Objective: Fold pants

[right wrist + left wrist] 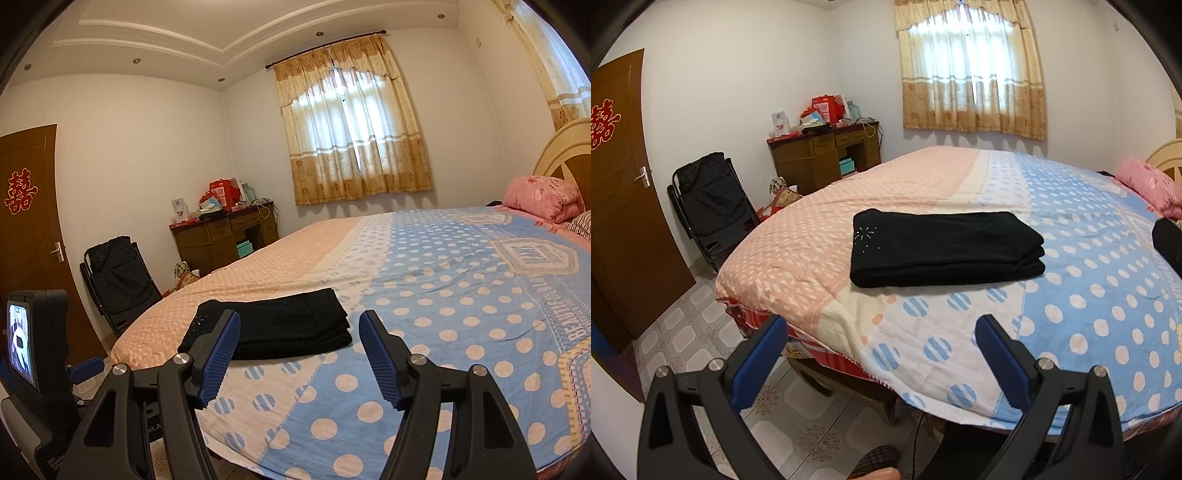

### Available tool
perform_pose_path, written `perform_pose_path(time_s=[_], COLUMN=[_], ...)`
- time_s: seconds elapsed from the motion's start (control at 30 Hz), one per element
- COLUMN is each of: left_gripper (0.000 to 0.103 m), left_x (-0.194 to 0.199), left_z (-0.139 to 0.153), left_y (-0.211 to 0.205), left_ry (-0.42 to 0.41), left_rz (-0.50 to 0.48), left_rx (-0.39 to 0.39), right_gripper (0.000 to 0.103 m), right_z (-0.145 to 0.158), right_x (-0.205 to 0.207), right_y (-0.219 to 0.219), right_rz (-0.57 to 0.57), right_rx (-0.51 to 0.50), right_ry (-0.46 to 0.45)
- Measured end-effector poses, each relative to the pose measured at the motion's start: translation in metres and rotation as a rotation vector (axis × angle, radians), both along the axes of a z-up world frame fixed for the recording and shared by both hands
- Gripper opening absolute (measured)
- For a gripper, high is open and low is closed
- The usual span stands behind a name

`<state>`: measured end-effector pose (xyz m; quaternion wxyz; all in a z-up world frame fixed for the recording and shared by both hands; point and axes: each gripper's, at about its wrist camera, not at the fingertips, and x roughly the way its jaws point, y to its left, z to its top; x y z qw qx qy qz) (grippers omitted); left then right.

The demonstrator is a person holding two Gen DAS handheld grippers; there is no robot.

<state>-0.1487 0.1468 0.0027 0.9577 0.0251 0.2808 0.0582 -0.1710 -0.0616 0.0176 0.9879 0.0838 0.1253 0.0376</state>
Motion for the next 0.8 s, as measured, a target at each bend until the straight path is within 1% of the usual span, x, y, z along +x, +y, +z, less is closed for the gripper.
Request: perform_pose_path(time_s=[0.23, 0.8], left_gripper=[0.103, 0.103], left_x=[-0.0003, 0.0009], left_z=[0.0001, -0.0023], left_y=[-0.0028, -0.0048], left_ry=[0.002, 0.01], left_rz=[0.0, 0.006], left_rx=[0.026, 0.031], right_gripper=[0.069, 0.069], right_z=[-0.0003, -0.001], right_x=[-0.0016, -0.0024], right_y=[-0.0021, -0.0032], right_rz=[-0.013, -0.014], right_rx=[0.011, 0.012], right_ry=[0.002, 0.005])
